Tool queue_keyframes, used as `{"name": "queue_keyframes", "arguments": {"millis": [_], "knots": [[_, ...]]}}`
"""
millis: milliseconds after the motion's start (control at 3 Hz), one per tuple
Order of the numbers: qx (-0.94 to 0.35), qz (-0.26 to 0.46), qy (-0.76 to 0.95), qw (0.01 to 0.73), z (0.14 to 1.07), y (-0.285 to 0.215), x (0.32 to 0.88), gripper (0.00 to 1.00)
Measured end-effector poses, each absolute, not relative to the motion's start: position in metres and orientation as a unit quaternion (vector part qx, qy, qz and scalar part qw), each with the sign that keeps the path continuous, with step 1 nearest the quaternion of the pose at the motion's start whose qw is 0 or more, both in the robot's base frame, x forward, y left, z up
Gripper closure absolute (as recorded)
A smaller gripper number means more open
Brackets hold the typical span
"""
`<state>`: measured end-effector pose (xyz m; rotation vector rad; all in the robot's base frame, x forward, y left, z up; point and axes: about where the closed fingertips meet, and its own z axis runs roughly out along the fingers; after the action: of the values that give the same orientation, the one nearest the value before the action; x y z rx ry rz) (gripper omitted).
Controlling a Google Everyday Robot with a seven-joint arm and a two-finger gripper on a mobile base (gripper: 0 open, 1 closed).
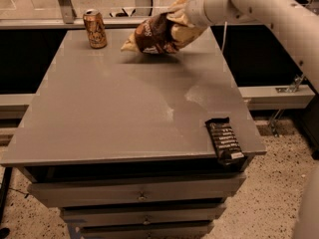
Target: Move brown chip bag near orange can
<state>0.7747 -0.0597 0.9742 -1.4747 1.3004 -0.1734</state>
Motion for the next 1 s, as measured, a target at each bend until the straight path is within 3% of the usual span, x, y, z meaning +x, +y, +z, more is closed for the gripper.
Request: {"name": "queue_keyframes", "arguments": {"millis": [1000], "knots": [[-0.643, -0.039, 0.496, 0.582, 0.972, 0.018, 0.854, 1.00]]}}
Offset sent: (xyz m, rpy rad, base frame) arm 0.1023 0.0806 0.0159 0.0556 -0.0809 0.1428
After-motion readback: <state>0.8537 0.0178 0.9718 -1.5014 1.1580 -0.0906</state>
